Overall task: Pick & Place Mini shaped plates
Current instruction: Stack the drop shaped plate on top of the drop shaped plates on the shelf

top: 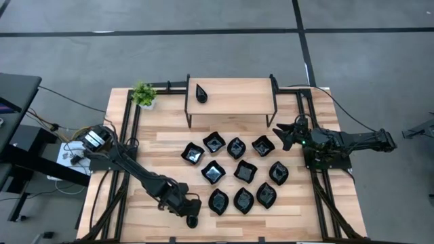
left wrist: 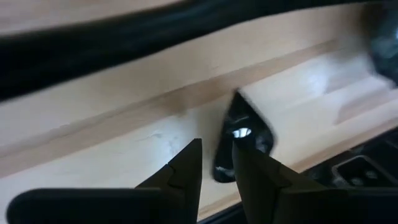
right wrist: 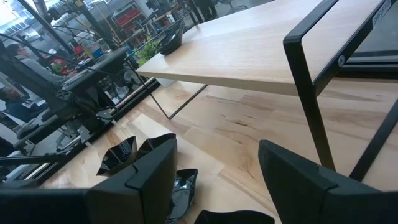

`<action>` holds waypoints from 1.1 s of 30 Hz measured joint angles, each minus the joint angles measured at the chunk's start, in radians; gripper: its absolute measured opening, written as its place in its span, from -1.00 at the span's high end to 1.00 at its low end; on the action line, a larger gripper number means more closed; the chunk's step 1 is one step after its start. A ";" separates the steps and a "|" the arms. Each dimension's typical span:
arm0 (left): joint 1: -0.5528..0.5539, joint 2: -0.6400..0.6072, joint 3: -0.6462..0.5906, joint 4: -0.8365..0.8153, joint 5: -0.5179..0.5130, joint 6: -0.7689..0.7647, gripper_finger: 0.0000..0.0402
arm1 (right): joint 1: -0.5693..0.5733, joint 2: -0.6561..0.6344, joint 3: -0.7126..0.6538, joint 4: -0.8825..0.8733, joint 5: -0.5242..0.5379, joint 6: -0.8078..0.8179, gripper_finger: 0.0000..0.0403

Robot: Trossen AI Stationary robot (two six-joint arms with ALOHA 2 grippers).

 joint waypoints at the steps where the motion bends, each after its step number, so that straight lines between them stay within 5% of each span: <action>1: 0.000 0.009 0.000 0.013 0.016 0.000 0.55 | 0.000 0.000 0.000 0.000 0.000 0.000 -0.10; 12: 0.000 0.034 0.000 0.056 0.018 -0.003 0.57 | -0.001 0.000 0.000 0.000 0.000 0.000 -0.10; 21: 0.000 0.034 0.000 0.054 0.018 -0.003 0.96 | 0.000 0.000 0.000 0.000 0.000 0.000 -0.10; 33: 0.000 -0.023 -0.001 0.038 0.035 0.092 0.98 | 0.000 0.000 0.000 0.000 -0.001 0.000 -0.10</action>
